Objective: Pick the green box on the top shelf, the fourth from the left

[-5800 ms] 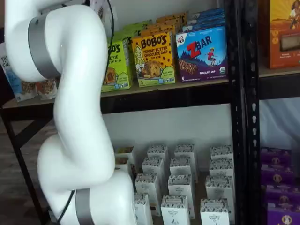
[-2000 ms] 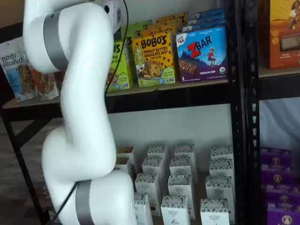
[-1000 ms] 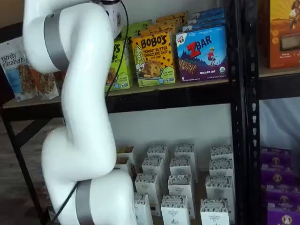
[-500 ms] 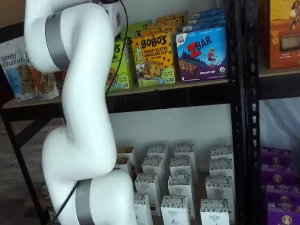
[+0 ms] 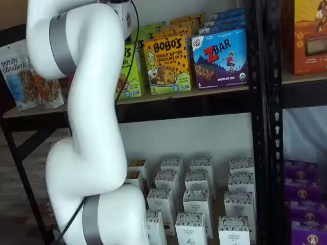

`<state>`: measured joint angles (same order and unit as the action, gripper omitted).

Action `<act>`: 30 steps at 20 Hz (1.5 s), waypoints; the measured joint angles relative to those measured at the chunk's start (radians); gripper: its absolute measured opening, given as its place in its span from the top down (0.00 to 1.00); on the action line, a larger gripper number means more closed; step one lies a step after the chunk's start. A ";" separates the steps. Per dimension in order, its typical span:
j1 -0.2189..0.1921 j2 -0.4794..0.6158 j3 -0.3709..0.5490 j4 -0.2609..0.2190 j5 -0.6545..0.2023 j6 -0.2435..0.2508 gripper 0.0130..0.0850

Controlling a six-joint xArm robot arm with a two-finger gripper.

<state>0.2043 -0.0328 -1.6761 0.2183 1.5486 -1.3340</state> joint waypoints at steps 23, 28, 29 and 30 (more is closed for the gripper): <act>0.003 -0.012 0.010 -0.002 -0.007 0.004 0.67; 0.002 -0.014 0.010 -0.004 -0.001 0.002 0.72; 0.002 -0.013 0.009 -0.005 0.001 0.002 0.72; 0.001 -0.014 0.009 -0.004 0.002 0.002 0.72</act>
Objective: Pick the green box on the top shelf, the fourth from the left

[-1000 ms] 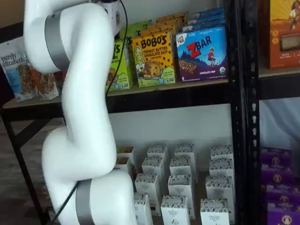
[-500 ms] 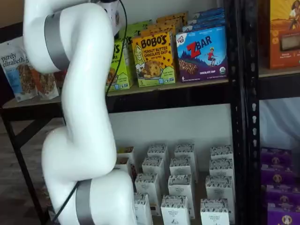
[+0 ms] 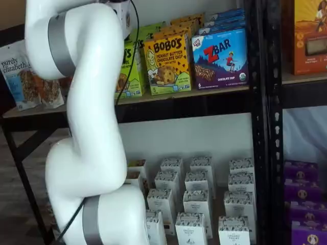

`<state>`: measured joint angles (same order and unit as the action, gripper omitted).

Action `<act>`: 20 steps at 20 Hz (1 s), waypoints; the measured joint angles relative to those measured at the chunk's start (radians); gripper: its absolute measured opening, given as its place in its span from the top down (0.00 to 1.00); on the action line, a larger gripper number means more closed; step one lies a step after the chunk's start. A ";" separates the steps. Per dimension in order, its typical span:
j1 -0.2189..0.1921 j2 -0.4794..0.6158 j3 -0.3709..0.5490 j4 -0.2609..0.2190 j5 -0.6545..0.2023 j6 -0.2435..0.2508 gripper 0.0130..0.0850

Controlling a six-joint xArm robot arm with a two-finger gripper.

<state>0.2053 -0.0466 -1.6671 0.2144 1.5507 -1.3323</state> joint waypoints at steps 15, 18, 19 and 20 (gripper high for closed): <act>-0.001 -0.005 -0.009 0.023 0.019 0.004 0.83; 0.002 -0.005 -0.009 0.021 0.022 0.006 0.83; 0.003 -0.004 -0.011 0.019 0.025 0.008 0.83; 0.004 -0.004 -0.011 0.017 0.026 0.008 0.83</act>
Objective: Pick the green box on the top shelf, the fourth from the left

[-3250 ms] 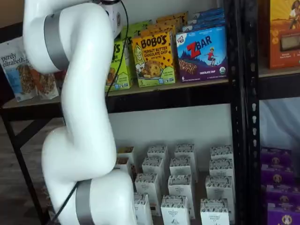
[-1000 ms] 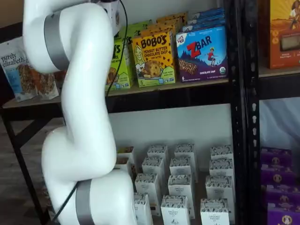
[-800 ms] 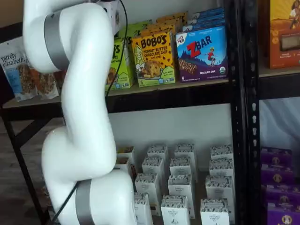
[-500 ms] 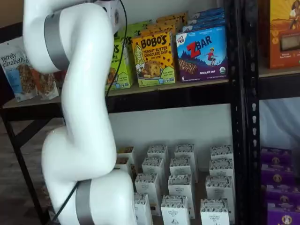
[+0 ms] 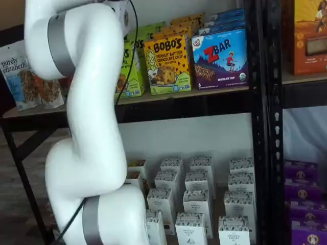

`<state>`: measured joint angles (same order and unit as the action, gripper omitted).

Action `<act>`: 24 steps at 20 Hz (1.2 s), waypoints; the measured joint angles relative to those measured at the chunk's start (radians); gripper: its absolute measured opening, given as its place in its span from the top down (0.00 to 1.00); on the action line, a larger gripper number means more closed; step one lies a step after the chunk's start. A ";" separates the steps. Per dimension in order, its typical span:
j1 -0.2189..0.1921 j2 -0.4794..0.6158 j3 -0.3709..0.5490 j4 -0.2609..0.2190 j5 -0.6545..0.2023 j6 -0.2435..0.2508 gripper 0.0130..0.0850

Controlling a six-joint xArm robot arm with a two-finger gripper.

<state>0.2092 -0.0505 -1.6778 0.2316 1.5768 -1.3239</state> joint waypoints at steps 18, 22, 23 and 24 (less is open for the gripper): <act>-0.011 -0.017 -0.050 0.015 0.149 0.006 0.83; -0.015 -0.044 -0.032 0.024 0.170 0.006 0.83; -0.016 -0.051 -0.027 0.025 0.174 0.006 0.83; -0.017 -0.059 -0.021 0.027 0.179 0.006 0.83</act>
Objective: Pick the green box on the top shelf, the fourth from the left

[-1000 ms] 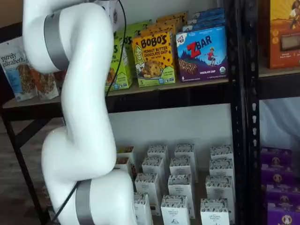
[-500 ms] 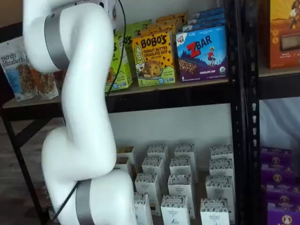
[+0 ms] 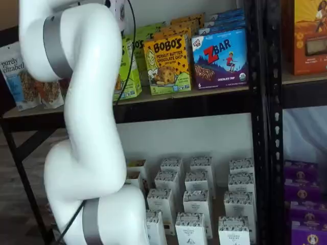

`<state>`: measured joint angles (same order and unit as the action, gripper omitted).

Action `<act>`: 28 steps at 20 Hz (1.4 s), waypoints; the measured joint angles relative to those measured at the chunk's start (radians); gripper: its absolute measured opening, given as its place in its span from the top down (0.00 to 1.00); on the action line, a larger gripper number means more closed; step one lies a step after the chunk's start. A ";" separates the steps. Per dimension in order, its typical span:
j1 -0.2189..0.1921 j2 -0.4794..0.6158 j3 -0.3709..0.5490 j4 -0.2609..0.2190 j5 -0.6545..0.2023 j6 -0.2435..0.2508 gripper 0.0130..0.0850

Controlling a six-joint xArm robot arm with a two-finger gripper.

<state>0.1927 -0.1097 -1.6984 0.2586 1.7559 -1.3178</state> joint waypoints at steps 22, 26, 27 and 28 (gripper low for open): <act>-0.035 -0.248 0.264 0.008 0.000 -0.035 0.83; -0.050 -0.295 0.326 0.016 -0.018 -0.052 0.83; -0.054 -0.306 0.340 0.016 -0.020 -0.056 0.83; -0.059 -0.320 0.358 0.016 -0.023 -0.062 0.83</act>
<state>0.1335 -0.4294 -1.3405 0.2749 1.7325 -1.3802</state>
